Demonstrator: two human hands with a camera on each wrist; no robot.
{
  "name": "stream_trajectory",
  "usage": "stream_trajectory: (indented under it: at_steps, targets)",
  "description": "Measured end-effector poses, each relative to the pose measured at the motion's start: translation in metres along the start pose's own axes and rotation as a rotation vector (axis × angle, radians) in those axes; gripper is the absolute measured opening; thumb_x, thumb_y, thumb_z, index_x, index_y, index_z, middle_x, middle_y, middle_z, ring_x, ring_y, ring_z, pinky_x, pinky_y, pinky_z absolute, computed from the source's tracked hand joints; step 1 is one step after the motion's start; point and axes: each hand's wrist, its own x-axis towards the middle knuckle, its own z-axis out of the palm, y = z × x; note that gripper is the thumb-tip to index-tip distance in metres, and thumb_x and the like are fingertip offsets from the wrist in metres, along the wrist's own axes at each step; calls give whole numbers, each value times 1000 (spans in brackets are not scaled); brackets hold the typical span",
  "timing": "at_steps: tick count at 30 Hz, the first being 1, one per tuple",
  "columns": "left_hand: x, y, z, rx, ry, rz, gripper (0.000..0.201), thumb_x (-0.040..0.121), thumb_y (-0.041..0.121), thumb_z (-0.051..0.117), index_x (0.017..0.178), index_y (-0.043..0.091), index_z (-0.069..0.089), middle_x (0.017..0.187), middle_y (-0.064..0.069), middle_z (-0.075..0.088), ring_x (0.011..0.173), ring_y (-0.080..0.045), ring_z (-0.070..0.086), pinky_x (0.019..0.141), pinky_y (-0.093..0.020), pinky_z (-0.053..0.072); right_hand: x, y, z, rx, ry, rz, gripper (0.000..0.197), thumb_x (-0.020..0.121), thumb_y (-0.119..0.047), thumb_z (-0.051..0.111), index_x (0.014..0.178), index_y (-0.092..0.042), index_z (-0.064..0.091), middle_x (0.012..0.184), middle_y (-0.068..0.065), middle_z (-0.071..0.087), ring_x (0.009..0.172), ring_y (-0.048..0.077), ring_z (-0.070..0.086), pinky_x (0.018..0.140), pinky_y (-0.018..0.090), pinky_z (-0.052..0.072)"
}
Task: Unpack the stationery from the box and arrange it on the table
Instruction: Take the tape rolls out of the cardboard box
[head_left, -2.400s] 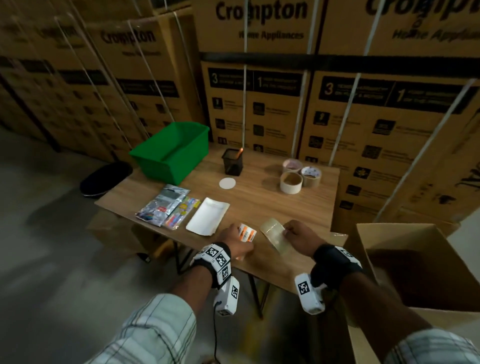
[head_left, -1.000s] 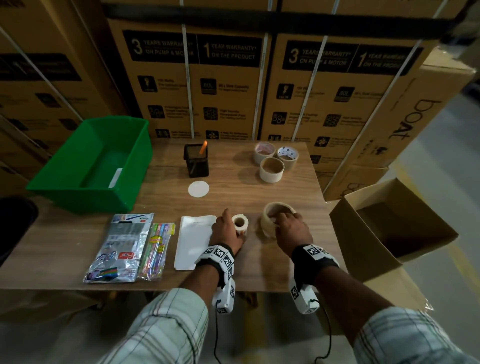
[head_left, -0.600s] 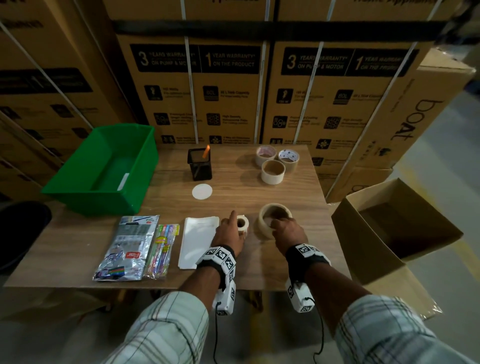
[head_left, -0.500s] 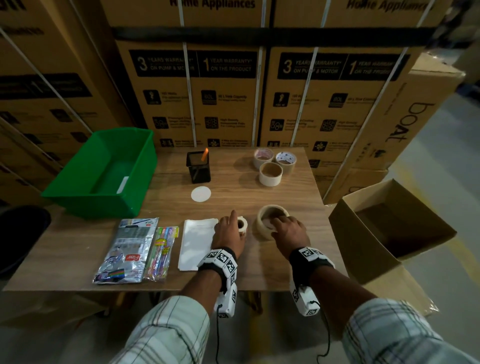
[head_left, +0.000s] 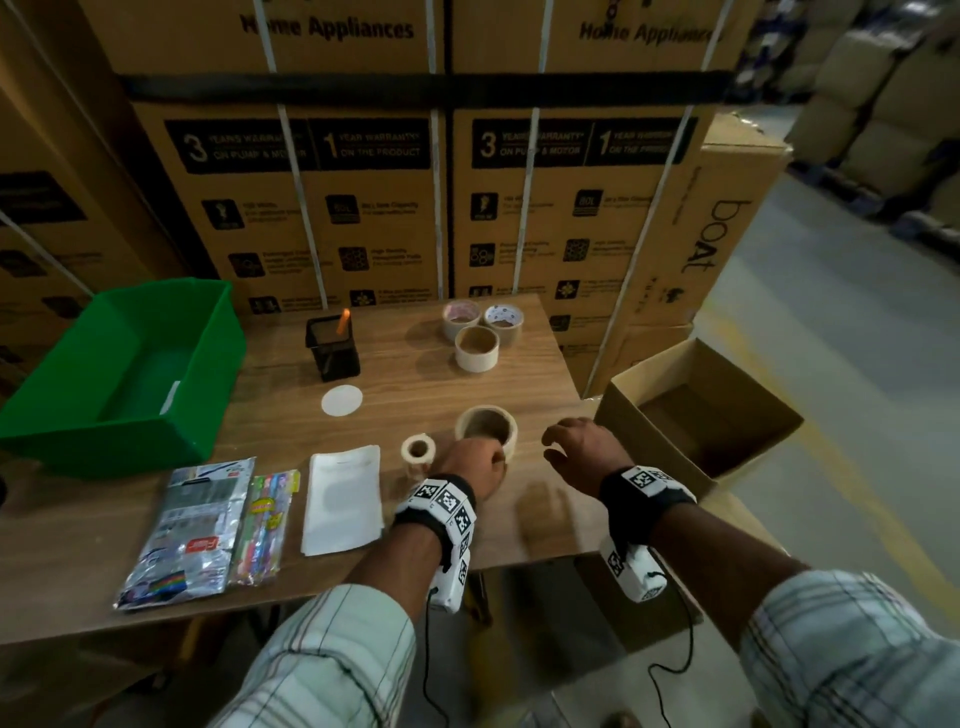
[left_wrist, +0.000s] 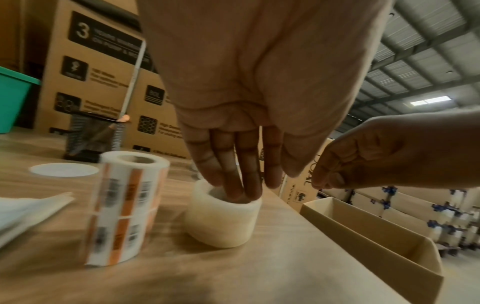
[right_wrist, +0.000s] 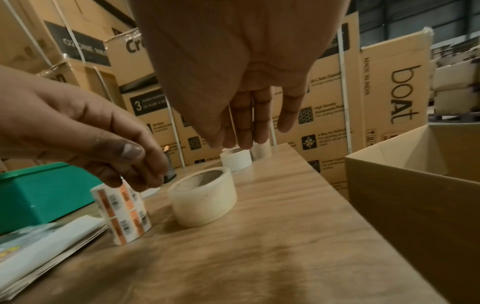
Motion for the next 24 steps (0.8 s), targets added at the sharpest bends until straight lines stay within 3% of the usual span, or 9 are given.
stream_trajectory:
  at_steps: [5, 9, 14, 17, 24]
  targets:
    - [30, 51, 15, 29, -127, 66, 24, 92, 31, 51, 105, 20, 68, 110, -6, 70, 104, -27, 62, 86, -32, 50, -15, 56, -12, 36, 0, 81, 24, 90, -32, 54, 107, -19, 64, 111, 7, 62, 107, 31, 56, 83, 34, 46]
    - [69, 97, 31, 22, -156, 79, 23, 91, 33, 52, 104, 20, 67, 109, -5, 69, 104, -27, 62, 87, -33, 50, -17, 122, -20, 75, -40, 120, 19, 83, -30, 58, 98, -20, 64, 103, 11, 61, 95, 33, 59, 73, 34, 45]
    - [122, 173, 64, -7, -214, 59, 21, 92, 31, 53, 106, 22, 67, 109, -2, 69, 101, -22, 62, 87, -33, 50, -18, 218, -19, 152, -27, 130, 21, 88, -26, 58, 108, -20, 63, 106, 6, 62, 95, 27, 59, 76, 39, 52]
    - [157, 221, 90, -21, -249, 34, 21, 92, 31, 54, 105, 20, 67, 109, -4, 69, 102, -23, 62, 89, -34, 50, -20, 277, -16, 191, -6, 198, 18, 89, -26, 56, 106, -22, 63, 101, 1, 61, 91, 22, 59, 74, 38, 54]
    - [202, 289, 141, -30, -315, -128, 21, 93, 31, 53, 106, 18, 65, 110, -6, 67, 104, -28, 61, 84, -31, 45, -13, 369, -17, 272, -114, 286, 19, 90, -24, 53, 101, -15, 65, 100, 7, 63, 93, 25, 60, 78, 36, 52]
